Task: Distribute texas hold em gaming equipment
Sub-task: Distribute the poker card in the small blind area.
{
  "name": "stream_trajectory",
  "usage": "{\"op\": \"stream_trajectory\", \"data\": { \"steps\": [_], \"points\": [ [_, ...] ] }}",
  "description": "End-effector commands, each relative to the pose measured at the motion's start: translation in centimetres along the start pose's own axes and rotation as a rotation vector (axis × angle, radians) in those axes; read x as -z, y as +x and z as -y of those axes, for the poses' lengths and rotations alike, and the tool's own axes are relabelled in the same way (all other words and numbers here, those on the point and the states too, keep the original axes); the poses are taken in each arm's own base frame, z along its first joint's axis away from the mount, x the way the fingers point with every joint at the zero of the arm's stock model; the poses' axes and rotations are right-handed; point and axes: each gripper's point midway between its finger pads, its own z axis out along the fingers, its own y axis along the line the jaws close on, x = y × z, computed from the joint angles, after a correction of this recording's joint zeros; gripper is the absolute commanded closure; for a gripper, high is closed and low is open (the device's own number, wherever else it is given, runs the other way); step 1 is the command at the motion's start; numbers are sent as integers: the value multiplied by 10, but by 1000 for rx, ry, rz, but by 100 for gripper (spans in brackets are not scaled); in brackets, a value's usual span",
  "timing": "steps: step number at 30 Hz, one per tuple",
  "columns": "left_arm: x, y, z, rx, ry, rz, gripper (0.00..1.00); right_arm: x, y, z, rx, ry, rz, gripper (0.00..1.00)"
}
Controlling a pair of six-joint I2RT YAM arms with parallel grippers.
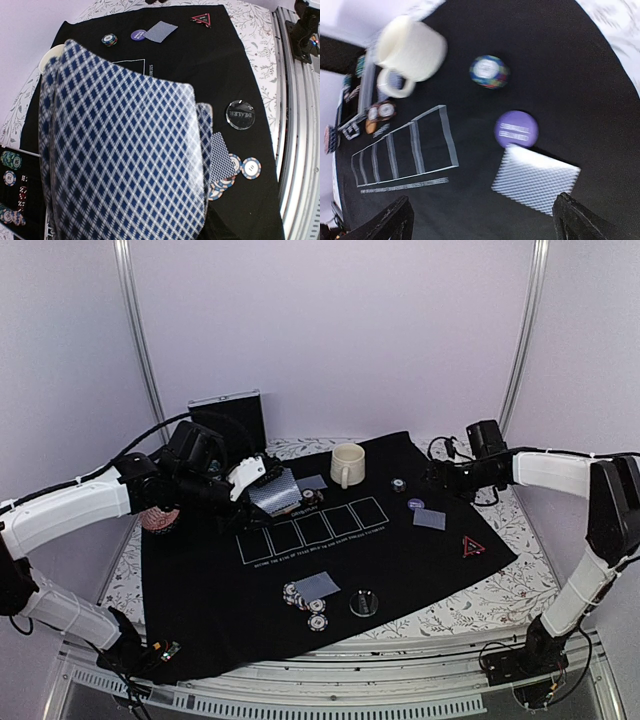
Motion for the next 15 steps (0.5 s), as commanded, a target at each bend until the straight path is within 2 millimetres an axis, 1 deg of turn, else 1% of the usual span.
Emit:
{"op": "stream_trajectory", "data": {
  "steps": [1,3,4,5,6,8,10,13,15],
  "points": [
    [3,-12,-3,-14,2,33,56,57,-3,-150,455,-225,174,1],
    [2,-12,-2,-14,5,33,56,79,22,-221,620,-441,197,1],
    [2,-12,-2,-13,6,33,56,86,37,-248,678,-530,193,1],
    [2,-12,-2,-12,9,32,56,98,44,-277,734,-604,210,1],
    [2,-12,-1,-13,9,34,56,104,51,-298,772,-663,216,1],
    [2,-13,0,-13,16,36,56,107,65,-329,810,-747,202,1],
    [3,-14,0,-14,17,39,56,104,77,-352,838,-787,180,1],
    [4,-15,1,-16,19,44,55,95,87,-370,874,-815,157,1],
    [5,-15,2,-18,19,47,55,84,89,-374,877,-803,139,1]
  ]
}}
